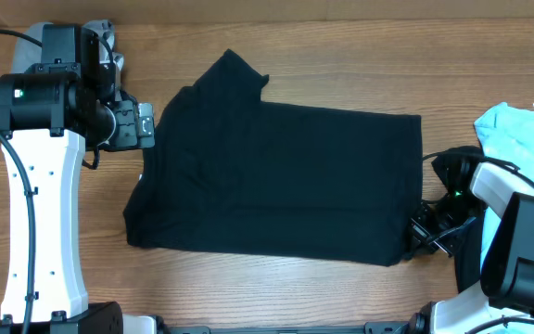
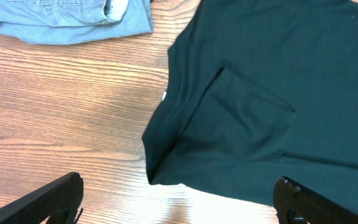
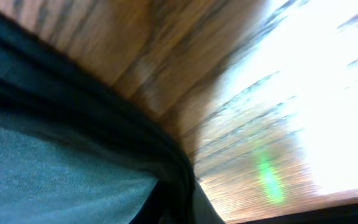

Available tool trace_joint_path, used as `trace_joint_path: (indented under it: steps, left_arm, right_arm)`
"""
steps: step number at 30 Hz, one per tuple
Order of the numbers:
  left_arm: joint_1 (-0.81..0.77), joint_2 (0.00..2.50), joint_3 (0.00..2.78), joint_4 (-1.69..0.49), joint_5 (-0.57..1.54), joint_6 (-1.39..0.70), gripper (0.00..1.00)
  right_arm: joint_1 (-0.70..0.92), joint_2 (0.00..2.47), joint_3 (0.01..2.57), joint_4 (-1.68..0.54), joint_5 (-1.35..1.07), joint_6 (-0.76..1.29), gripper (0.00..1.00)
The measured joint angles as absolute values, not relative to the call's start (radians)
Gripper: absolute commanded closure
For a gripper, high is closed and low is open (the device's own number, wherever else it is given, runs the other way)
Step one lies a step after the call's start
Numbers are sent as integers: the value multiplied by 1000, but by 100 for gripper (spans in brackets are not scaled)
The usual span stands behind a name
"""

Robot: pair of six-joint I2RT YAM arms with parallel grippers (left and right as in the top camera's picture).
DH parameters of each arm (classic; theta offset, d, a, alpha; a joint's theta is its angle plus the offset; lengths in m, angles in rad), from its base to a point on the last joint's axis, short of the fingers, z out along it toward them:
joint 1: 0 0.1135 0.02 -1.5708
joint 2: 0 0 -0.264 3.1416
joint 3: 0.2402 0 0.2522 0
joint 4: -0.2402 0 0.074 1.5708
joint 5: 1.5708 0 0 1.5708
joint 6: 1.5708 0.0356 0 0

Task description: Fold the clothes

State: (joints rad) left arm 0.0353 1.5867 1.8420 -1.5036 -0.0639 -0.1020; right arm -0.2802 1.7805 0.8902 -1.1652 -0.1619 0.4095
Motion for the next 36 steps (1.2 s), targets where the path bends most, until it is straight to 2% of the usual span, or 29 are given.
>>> trace_joint_path:
  steps: [1, 3, 11, 17, 23, 32, 36]
  left_arm:
    - [35, 1587, 1842, -1504, -64, -102, 0]
    - [35, 1587, 1842, -1509, -64, -102, 0]
    - [43, 1587, 1831, -1662, -64, -110, 0]
    - [117, 1586, 1697, -1625, -50, -157, 0]
    - [199, 1587, 1441, -1472, 37, -186, 0]
    - [210, 1587, 1048, -1183, 105, -269, 0]
    - [210, 1587, 932, -1085, 113, -326, 7]
  right_arm:
    - [-279, 1781, 891, -1164, -149, 414, 51]
    - [-280, 1779, 891, -1178, -111, 418, 43]
    - [-286, 1759, 974, -1141, -97, 419, 34]
    - [-286, 1622, 1100, -1193, -130, 419, 23]
    - [-286, 1547, 1127, -1205, -167, 414, 21]
    - [-286, 1548, 1127, -1192, -180, 414, 20]
    - [-286, 1548, 1127, -1186, -185, 414, 20]
